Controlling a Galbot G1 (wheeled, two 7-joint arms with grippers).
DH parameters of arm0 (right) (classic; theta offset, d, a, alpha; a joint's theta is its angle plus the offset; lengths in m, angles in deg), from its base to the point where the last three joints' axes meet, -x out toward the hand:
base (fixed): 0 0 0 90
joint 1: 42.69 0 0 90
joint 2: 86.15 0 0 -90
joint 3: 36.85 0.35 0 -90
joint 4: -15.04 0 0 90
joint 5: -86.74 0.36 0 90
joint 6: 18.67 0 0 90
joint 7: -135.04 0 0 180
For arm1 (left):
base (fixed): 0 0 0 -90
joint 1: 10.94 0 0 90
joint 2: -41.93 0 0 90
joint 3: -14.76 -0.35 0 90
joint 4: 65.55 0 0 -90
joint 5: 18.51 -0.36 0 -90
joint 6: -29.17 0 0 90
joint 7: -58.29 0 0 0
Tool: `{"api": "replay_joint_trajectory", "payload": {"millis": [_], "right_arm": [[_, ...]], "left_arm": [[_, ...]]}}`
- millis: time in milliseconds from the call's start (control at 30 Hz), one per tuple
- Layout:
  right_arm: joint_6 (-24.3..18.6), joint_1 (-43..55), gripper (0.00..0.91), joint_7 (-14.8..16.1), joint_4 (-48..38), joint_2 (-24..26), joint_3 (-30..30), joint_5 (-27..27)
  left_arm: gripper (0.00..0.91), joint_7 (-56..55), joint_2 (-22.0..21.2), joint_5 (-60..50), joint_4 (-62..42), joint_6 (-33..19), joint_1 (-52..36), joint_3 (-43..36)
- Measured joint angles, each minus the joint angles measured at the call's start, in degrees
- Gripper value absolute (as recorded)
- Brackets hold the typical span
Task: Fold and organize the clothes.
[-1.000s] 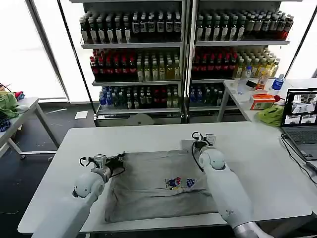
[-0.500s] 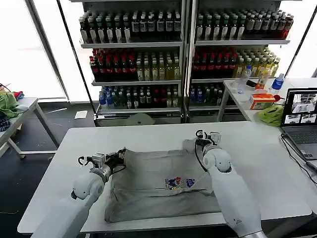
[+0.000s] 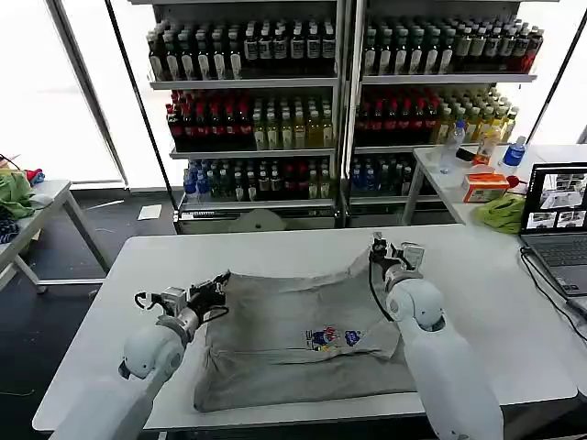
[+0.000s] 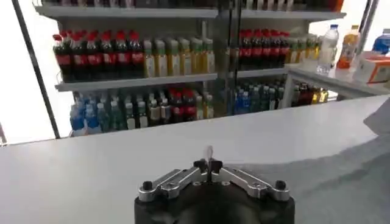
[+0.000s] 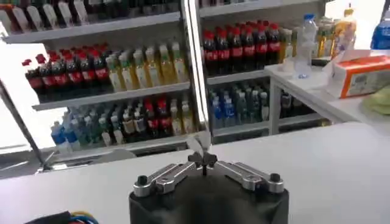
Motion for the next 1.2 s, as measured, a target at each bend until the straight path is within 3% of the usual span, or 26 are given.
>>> {"api": "replay_joint_trajectory", "payload": {"millis": [633,1200], "right_arm": [[-0.3,-12.5,0.0,-1.4,11.6,3.5,5.3,2.3],[-0.5,-24.5,0.0,-3.2,20.1,2.5,9.0,1.9]], "left_arm": [[0.0,1.0,1.3,-1.9,7.2,-0.1,8.5,4.4],[0.0,2.9,0.5,-5.5,11.7,-0.9,17.3,9.1]]}}
